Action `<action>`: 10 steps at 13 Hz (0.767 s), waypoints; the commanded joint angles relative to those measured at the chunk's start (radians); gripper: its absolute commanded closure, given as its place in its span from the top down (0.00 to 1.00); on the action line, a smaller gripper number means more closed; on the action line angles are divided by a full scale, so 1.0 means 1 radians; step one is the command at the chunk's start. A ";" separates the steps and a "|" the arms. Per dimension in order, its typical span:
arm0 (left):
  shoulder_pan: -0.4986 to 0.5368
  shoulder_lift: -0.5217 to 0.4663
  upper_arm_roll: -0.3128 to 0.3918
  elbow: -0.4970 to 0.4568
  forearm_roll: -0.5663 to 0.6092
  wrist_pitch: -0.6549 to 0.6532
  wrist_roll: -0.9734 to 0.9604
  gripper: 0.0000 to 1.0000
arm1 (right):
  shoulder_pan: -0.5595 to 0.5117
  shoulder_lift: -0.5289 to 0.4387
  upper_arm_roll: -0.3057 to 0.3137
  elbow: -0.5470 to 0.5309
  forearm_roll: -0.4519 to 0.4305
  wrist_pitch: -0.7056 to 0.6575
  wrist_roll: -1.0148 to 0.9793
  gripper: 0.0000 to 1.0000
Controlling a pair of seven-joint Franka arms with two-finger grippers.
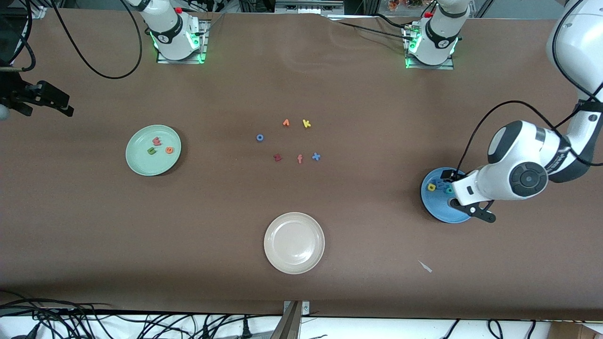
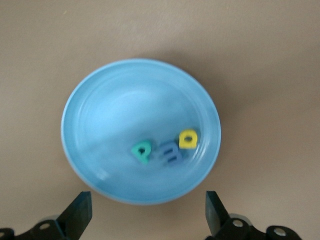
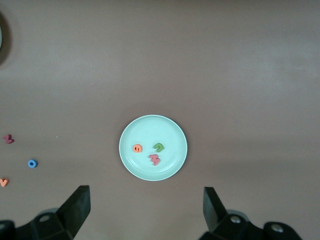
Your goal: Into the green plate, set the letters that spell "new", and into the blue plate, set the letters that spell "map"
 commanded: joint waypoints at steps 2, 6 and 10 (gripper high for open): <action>0.009 -0.108 0.011 -0.005 -0.058 -0.098 0.022 1.00 | 0.005 0.008 -0.005 0.022 0.002 -0.017 -0.007 1.00; 0.099 -0.169 0.022 0.008 -0.210 -0.146 0.036 1.00 | 0.005 0.008 -0.005 0.022 0.002 -0.018 -0.006 1.00; -0.026 -0.339 0.262 -0.021 -0.407 -0.158 0.034 1.00 | 0.005 0.008 -0.005 0.022 0.004 -0.020 -0.006 1.00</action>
